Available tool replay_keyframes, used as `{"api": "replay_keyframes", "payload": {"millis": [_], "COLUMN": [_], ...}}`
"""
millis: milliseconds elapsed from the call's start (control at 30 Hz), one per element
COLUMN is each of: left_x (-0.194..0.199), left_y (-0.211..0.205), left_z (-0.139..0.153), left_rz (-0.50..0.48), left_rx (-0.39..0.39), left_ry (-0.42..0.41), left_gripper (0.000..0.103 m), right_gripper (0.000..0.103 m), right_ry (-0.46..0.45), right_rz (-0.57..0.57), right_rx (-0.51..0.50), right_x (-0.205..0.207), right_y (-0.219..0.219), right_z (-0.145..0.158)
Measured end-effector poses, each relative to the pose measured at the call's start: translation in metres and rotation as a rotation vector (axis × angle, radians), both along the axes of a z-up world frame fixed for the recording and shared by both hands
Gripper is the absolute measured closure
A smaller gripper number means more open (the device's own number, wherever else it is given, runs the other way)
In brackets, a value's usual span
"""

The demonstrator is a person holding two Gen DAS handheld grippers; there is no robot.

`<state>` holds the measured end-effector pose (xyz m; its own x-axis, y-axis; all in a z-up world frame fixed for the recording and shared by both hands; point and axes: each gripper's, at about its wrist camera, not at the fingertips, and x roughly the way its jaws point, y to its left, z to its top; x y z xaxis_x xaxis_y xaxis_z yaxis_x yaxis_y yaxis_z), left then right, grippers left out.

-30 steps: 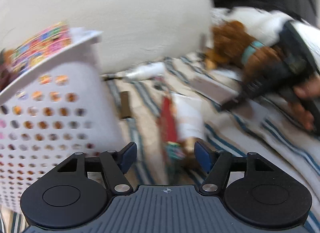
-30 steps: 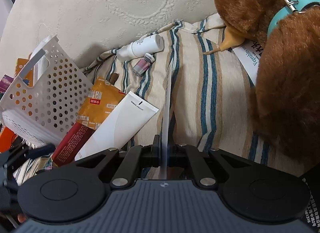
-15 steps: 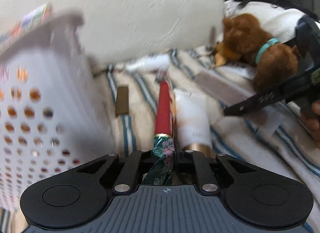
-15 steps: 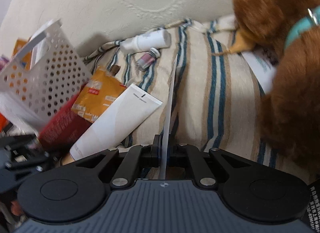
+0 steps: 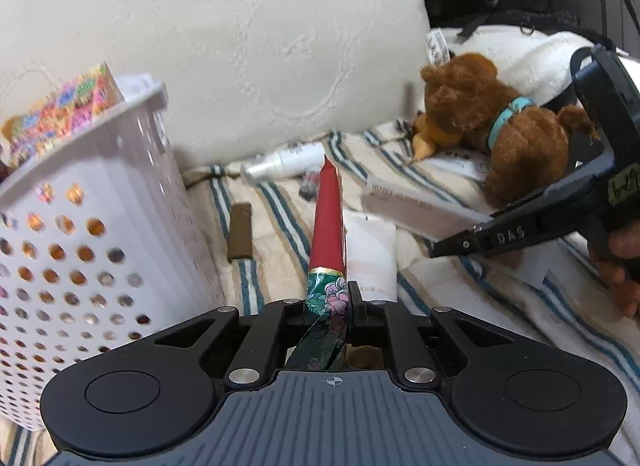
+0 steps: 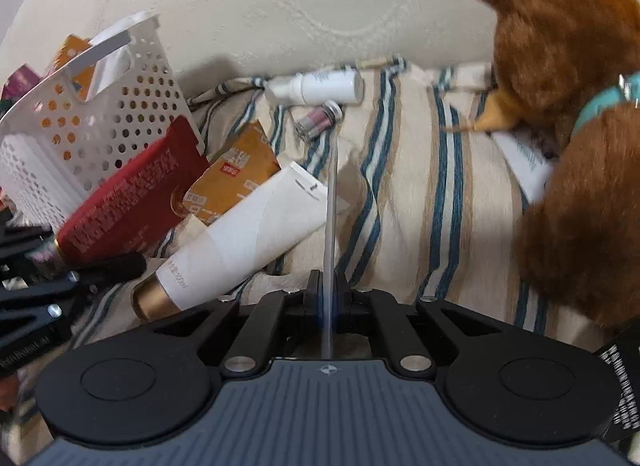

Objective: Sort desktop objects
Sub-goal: 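Grasp the red floral-wrapped tube with the left tool while the right tool holds the strip, then carry the red tube and white strip up over the basket with both tools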

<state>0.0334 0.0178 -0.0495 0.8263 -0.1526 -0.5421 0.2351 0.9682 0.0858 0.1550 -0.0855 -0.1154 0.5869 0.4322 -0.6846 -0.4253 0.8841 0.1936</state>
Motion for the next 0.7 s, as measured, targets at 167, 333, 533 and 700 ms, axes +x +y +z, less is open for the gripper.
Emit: {"api": "replay_keyframes", "payload": {"millis": [167, 333, 533, 700], "left_x": [-0.004, -0.011, -0.022, -0.035], "left_y": [-0.003, -0.009, 0.002, 0.042], "left_z": [0.018, 0.037, 0.081, 0.12], "left_rz": [-0.008, -0.025, -0.008, 0.061], "left_rx": [-0.006, -0.009, -0.02, -0.005], "left_ry": [-0.045, -0.087, -0.179, -0.252], "left_gripper": [0.097, 0.097, 0.097, 0.097], "right_gripper": [0.099, 0.099, 0.099, 0.099], "right_ry": [-0.061, -0.097, -0.195, -0.269], "right_rz": [-0.001, -0.048, -0.033, 0.03], "right_rx": [0.012, 0.034, 0.082, 0.142], "right_x": [-0.007, -0.013, -0.024, -0.03], "right_y": [-0.007, -0.022, -0.02, 0.019], "right_z": [0.016, 0.039, 0.091, 0.133]}}
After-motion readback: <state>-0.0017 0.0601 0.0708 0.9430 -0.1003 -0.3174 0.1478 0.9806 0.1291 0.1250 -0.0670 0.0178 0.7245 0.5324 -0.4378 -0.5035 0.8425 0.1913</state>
